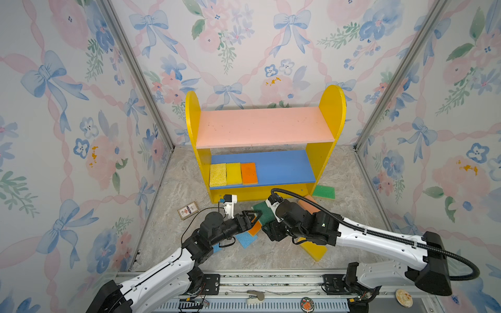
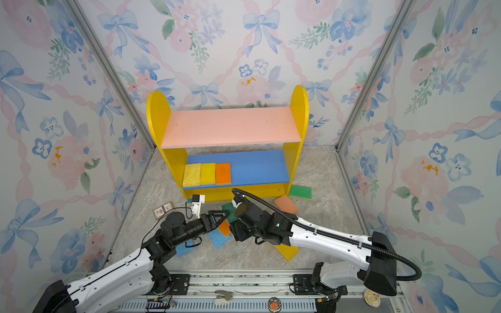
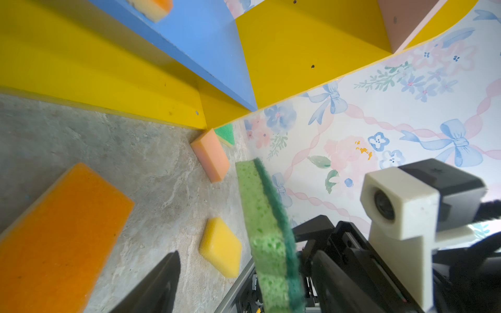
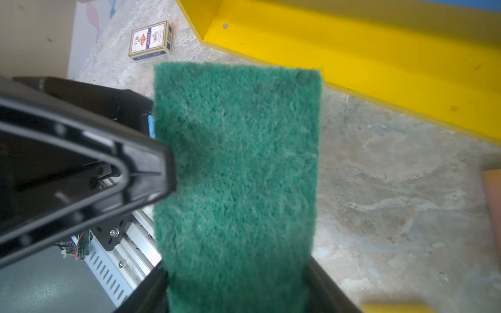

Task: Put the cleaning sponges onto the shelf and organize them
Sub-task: 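Bring the green sponge to the left gripper while the left grasps its edge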

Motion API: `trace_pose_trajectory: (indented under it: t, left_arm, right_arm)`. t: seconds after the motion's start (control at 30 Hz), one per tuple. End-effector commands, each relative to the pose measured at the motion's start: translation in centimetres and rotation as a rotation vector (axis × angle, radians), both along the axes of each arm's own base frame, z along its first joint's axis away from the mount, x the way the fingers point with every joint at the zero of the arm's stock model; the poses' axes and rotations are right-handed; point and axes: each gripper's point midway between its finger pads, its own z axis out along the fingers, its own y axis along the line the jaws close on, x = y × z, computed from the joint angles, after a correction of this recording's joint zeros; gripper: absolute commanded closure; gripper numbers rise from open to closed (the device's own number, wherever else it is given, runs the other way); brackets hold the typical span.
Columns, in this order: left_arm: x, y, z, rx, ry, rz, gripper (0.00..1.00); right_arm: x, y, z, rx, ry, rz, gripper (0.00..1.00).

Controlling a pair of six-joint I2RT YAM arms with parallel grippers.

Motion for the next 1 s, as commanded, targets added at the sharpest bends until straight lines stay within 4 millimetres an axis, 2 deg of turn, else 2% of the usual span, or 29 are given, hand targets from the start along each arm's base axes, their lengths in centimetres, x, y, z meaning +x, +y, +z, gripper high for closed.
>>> trace_pose_trajectory:
  t: [0.0, 0.07, 0.13, 0.17, 0.27, 0.43, 0.6, 0.73, 0.83, 0.97]
  left_arm:
    - [0.2, -0.2, 0.6, -0.034, -0.023, 0.005, 0.37]
    - [0.2, -0.2, 0.8, -0.039, -0.028, 0.005, 0.49]
    - [0.1, -0.2, 1.1, -0.048, -0.04, 0.0, 0.72]
    - [0.0, -0.2, 1.2, -0.05, -0.047, -0.001, 0.8]
    - [-0.2, 0.1, 1.6, -0.057, -0.065, -0.015, 0.89]
    - [-0.3, 1.3, 2.7, -0.093, -0.089, -0.05, 0.91]
    - [-0.3, 2.5, 5.6, -0.157, -0.145, -0.081, 0.91]
    - [-0.7, 2.2, 7.4, -0.184, -0.169, -0.116, 0.91]
    - [-0.9, 2.1, 7.8, -0.203, -0.169, -0.129, 0.91]
    - [-1.0, 2.1, 7.9, -0.212, -0.17, -0.131, 0.91]
  right_arm:
    - [-0.3, 1.8, 1.0, 0.038, -0.006, 0.048, 0.34]
    - [-0.5, 2.2, 1.0, 0.044, 0.003, 0.062, 0.34]
    - [-0.7, 2.4, 0.9, 0.052, 0.01, 0.074, 0.3]
    - [-0.8, 2.5, 0.9, 0.059, 0.017, 0.083, 0.27]
    - [-1.0, 2.0, 1.1, 0.086, 0.051, 0.098, 0.09]
    - [-0.5, -0.2, 3.3, 0.265, 0.125, 0.093, 0.03]
    - [-0.5, -1.2, 5.1, 0.434, 0.203, 0.126, 0.05]
    - [-0.7, -1.0, 5.9, 0.521, 0.239, 0.133, 0.12]
    - [-1.0, -0.2, 6.3, 0.56, 0.253, 0.164, 0.17]
    - [-0.8, 0.5, 5.7, 0.559, 0.271, 0.163, 0.25]
